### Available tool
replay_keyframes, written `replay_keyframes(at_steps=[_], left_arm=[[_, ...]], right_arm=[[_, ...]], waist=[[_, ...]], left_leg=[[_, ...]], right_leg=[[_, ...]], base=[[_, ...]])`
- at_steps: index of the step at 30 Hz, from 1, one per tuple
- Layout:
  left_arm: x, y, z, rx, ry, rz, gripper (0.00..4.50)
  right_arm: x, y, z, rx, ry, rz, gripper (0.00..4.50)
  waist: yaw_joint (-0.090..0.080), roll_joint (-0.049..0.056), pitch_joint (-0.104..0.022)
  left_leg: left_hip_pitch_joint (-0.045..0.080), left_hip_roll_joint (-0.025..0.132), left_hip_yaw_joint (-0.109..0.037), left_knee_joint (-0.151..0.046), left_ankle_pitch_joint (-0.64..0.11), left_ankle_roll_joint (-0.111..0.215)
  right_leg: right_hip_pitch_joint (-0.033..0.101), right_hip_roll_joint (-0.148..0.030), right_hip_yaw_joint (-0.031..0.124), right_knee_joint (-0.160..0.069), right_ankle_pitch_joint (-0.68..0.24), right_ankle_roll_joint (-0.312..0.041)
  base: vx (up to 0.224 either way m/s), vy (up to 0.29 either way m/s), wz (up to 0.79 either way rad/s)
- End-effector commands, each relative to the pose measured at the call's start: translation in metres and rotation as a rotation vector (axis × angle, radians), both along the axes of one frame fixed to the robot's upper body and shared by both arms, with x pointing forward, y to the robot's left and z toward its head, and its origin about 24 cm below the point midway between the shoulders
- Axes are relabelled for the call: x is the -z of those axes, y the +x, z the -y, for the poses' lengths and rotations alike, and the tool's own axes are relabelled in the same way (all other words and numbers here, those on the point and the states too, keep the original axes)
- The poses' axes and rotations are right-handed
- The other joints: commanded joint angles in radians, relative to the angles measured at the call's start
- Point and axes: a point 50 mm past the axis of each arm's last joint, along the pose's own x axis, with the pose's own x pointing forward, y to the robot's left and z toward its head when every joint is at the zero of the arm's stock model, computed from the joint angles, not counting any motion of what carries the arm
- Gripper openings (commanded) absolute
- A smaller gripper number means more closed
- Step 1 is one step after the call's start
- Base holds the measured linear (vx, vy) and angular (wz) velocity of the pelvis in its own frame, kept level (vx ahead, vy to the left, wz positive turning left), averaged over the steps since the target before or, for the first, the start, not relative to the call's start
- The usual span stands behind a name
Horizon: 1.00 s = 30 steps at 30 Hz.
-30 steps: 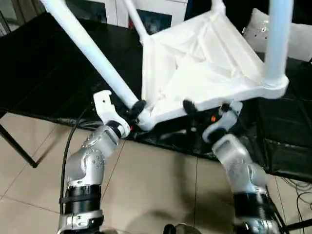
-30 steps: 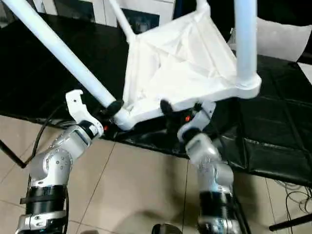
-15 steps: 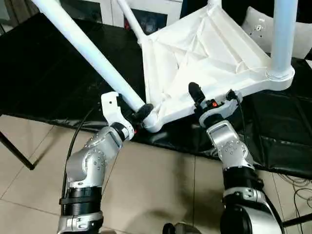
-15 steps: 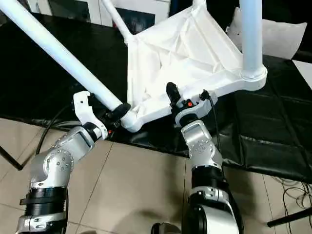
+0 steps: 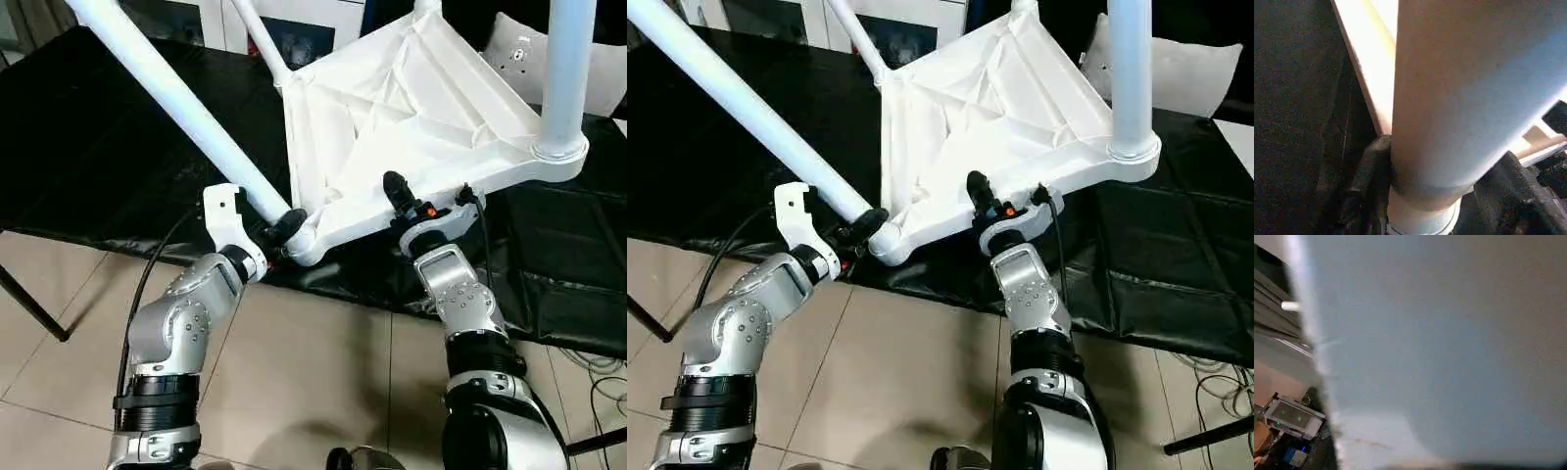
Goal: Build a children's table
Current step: Flip table
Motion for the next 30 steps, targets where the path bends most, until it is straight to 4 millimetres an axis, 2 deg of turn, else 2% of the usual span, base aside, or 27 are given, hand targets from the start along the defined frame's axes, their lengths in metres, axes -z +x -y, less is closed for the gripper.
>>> replay_keyframes(at_steps=[1, 2, 3, 4, 6, 8, 12, 13, 14, 15, 16, 17, 19, 20, 21, 23, 24, 25, 26, 27, 29, 30], left_arm=[[0.008, -0.003, 0.014, 0.091, -0.02, -0.026, 2.13], [0.007, -0.003, 0.014, 0.094, -0.018, -0.018, 2.47], [0.007, -0.003, 0.011, 0.094, 0.001, 0.0, 2.67], [0.007, -0.003, 0.011, 0.094, 0.001, 0.001, 2.81], [0.003, -0.003, -0.001, 0.067, 0.035, 0.054, 2.94], [0.003, -0.003, -0.002, 0.067, 0.037, 0.059, 3.0], [0.009, -0.01, -0.011, 0.092, 0.065, 0.055, 3.09], [0.011, -0.014, -0.014, 0.103, 0.077, 0.06, 3.09], [0.012, -0.017, -0.015, 0.122, 0.103, 0.07, 3.17], [0.012, -0.023, -0.017, 0.172, 0.172, 0.114, 3.35], [0.012, -0.025, -0.017, 0.194, 0.196, 0.133, 3.45], [0.011, -0.026, -0.017, 0.205, 0.206, 0.143, 3.48], [-0.002, -0.033, -0.014, 0.282, 0.265, 0.236, 3.6], [-0.006, -0.036, -0.012, 0.309, 0.278, 0.259, 3.73], [-0.009, -0.038, -0.011, 0.332, 0.287, 0.275, 3.83], [-0.029, -0.047, -0.005, 0.435, 0.334, 0.345, 3.91], [-0.038, -0.048, -0.005, 0.445, 0.339, 0.366, 3.99], [-0.044, -0.048, -0.004, 0.448, 0.34, 0.379, 4.1], [-0.049, -0.047, -0.004, 0.448, 0.346, 0.396, 4.22], [-0.056, -0.047, -0.005, 0.449, 0.359, 0.421, 4.29], [-0.064, -0.045, -0.006, 0.449, 0.377, 0.452, 4.32], [-0.078, -0.043, -0.007, 0.453, 0.402, 0.506, 4.47]], right_arm=[[-0.028, 0.009, 0.002, 0.019, 0.003, 0.103, 2.29], [-0.029, 0.009, 0.003, 0.024, 0.002, 0.104, 2.08], [-0.034, 0.01, 0.006, 0.04, -0.01, 0.117, 2.05], [-0.034, 0.011, 0.006, 0.041, -0.011, 0.117, 2.03], [-0.05, 0.016, 0.02, 0.114, -0.039, 0.146, 1.95], [-0.052, 0.016, 0.022, 0.123, -0.041, 0.147, 1.95], [-0.065, 0.019, 0.04, 0.221, -0.075, 0.161, 1.95], [-0.071, 0.02, 0.048, 0.252, -0.106, 0.175, 1.95], [-0.074, 0.02, 0.052, 0.273, -0.134, 0.179, 1.95], [-0.078, 0.019, 0.06, 0.311, -0.221, 0.173, 1.95], [-0.079, 0.019, 0.063, 0.323, -0.258, 0.17, 1.95], [-0.08, 0.019, 0.065, 0.327, -0.276, 0.169, 1.95], [-0.082, 0.017, 0.076, 0.377, -0.412, 0.133, 1.95], [-0.083, 0.016, 0.079, 0.384, -0.442, 0.13, 1.95], [-0.084, 0.015, 0.081, 0.39, -0.46, 0.129, 1.95], [-0.09, 0.012, 0.089, 0.42, -0.537, 0.111, 1.95], [-0.091, 0.011, 0.09, 0.417, -0.581, 0.112, 1.95], [-0.092, 0.011, 0.09, 0.415, -0.609, 0.112, 1.94], [-0.093, 0.01, 0.09, 0.413, -0.631, 0.104, 1.94], [-0.093, 0.009, 0.091, 0.416, -0.66, 0.091, 1.93], [-0.093, 0.009, 0.09, 0.413, -0.693, 0.081, 1.92], [-0.094, 0.008, 0.089, 0.416, -0.743, 0.062, 1.91]], waist=[[0.006, 0.0, -0.087], [0.006, 0.0, -0.087], [0.008, 0.01, -0.087], [0.006, 0.007, -0.088], [0.006, 0.008, -0.091], [0.007, 0.007, -0.094], [0.008, 0.008, -0.092], [0.008, 0.006, -0.093], [0.009, 0.007, -0.093], [0.012, 0.007, -0.093], [0.012, 0.002, -0.093], [0.015, 0.004, -0.093], [0.02, 0.003, -0.09], [0.025, -0.002, -0.088], [0.026, -0.001, -0.087], [0.027, -0.012, -0.082], [0.027, -0.014, -0.082], [0.026, -0.013, -0.08], [0.025, -0.017, -0.079], [0.024, -0.017, -0.079], [0.02, -0.022, -0.078], [0.018, -0.022, -0.078]], left_leg=[[-0.016, 0.012, 0.023, -0.05, 0.224, 0.217], [-0.016, 0.012, 0.023, -0.051, 0.218, 0.215], [-0.015, 0.013, 0.021, -0.051, 0.215, 0.209], [-0.015, 0.014, 0.022, -0.051, 0.215, 0.209], [-0.012, 0.013, 0.021, -0.05, 0.235, 0.2], [-0.012, 0.012, 0.022, -0.046, 0.262, 0.205], [-0.015, 0.011, 0.025, -0.047, 0.245, 0.203], [-0.014, 0.011, 0.026, -0.045, 0.245, 0.202], [-0.014, 0.011, 0.025, -0.046, 0.251, 0.201], [-0.011, 0.013, 0.025, -0.046, 0.261, 0.205], [-0.012, 0.012, 0.026, -0.045, 0.267, 0.207], [-0.01, 0.011, 0.026, -0.045, 0.275, 0.208], [-0.008, 0.013, 0.027, -0.045, 0.268, 0.198], [-0.009, 0.015, 0.028, -0.048, 0.252, 0.183], [-0.009, 0.014, 0.029, -0.047, 0.238, 0.174], [-0.017, 0.012, 0.034, -0.05, 0.178, 0.13], [-0.018, 0.011, 0.035, -0.052, 0.152, 0.102], [-0.019, 0.01, 0.036, -0.053, 0.14, 0.088], [-0.019, 0.007, 0.039, -0.053, 0.111, 0.066], [-0.023, 0.004, 0.038, -0.055, 0.094, 0.05], [-0.03, 0.001, 0.037, -0.056, 0.072, 0.03], [-0.033, 0.0, 0.037, -0.056, 0.062, 0.018]], right_leg=[[0.087, -0.054, 0.027, -0.045, -0.082, -0.246], [0.088, -0.054, 0.028, -0.045, -0.089, -0.246], [0.088, -0.055, 0.027, -0.043, -0.093, -0.247], [0.087, -0.054, 0.027, -0.045, -0.093, -0.244], [0.085, -0.052, 0.026, -0.04, -0.071, -0.241], [0.084, -0.051, 0.026, -0.034, -0.021, -0.253], [0.086, -0.051, 0.026, -0.034, -0.03, -0.254], [0.086, -0.05, 0.027, -0.034, -0.026, -0.252], [0.086, -0.049, 0.026, -0.031, -0.017, -0.252], [0.083, -0.047, 0.025, -0.031, -0.014, -0.247], [0.083, -0.046, 0.025, -0.031, -0.014, -0.242], [0.082, -0.046, 0.026, -0.028, -0.018, -0.236], [0.08, -0.045, 0.026, -0.03, -0.038, -0.226], [0.08, -0.047, 0.027, -0.028, -0.061, -0.218], [0.079, -0.046, 0.027, -0.03, -0.072, -0.216], [0.082, -0.046, 0.032, -0.033, -0.124, -0.191], [0.085, -0.044, 0.033, -0.031, -0.141, -0.175], [0.085, -0.043, 0.034, -0.032, -0.148, -0.167], [0.085, -0.04, 0.035, -0.036, -0.164, -0.153], [0.088, -0.038, 0.035, -0.038, -0.177, -0.139], [0.093, -0.037, 0.034, -0.042, -0.218, -0.106], [0.092, -0.037, 0.034, -0.045, -0.243, -0.087]], base=[[0.0, 0.0, 0.0], [0.0, 0.0, 0.0], [0.0, 0.0, 0.0], [0.0, 0.0, 0.0], [0.0, 0.0, 0.0], [0.0, 0.0, 0.0], [0.0, 0.0, 0.0], [0.0, 0.0, 0.0], [0.0, 0.0, 0.0], [0.0, 0.0, 0.0], [0.0, 0.0, 0.0], [0.0, 0.0, 0.0], [0.0, 0.0, 0.0], [0.0, 0.0, 0.0], [0.0, 0.0, 0.0], [0.0, 0.0, 0.0], [0.0, 0.0, 0.0], [0.0, 0.0, 0.0], [0.0, 0.0, 0.0], [0.0, 0.0, 0.0], [0.0, 0.0, 0.0], [0.0, 0.0, 0.0]])
